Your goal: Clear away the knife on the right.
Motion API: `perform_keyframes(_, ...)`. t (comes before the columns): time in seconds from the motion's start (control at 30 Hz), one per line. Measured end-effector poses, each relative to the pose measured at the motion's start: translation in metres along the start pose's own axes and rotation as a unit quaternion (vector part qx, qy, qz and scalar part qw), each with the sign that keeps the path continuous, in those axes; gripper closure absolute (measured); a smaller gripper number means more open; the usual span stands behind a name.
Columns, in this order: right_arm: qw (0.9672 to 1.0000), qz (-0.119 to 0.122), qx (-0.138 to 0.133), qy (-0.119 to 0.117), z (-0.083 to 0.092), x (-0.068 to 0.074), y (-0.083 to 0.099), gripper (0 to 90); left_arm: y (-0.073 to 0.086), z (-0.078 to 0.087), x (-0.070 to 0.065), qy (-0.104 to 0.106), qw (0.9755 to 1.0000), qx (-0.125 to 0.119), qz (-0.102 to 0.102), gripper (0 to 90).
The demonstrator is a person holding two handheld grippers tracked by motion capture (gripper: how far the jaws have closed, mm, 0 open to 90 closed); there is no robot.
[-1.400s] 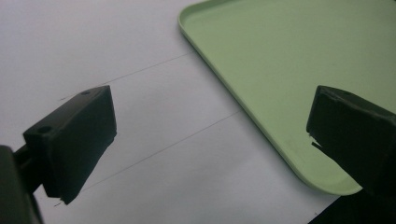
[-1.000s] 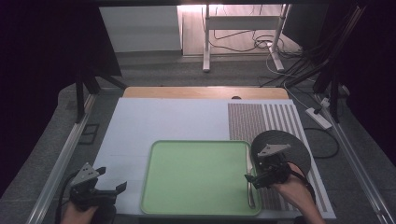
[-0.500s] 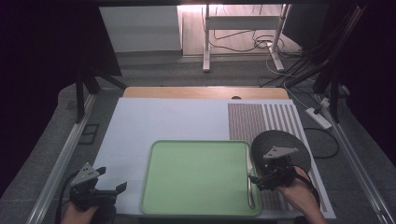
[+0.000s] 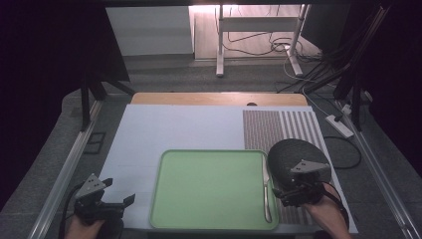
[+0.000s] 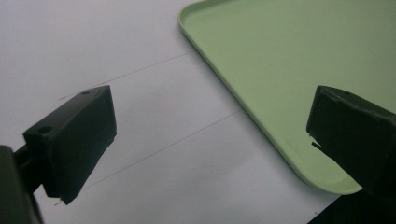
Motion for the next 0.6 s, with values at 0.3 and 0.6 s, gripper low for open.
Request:
perform_keyframes(0.3, 0.9998, -0.018, -0.009, 0.008, 0.012, -0.003, 0.013, 0.0, 0.0, 0.0, 0.0, 0.0, 1.0, 0.0, 0.002, 2.5)
perform_keyframes(0.6, 0.9989, -0.038, -0.023, 0.015, 0.026, -0.006, 0.026, 0.0, 0.0, 0.0, 0.0, -0.001, 1.0, 0.001, 0.004, 2.5)
Point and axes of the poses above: each handheld gripper's, and its own axes: z roughly backward along the jaws, y roughly out of its underside, x roughly to its left, the point moved 4 cm from there along -z, roughly forward along the jaws, and after that the axes turned 5 degrees about -y, right-handed, at the moved point
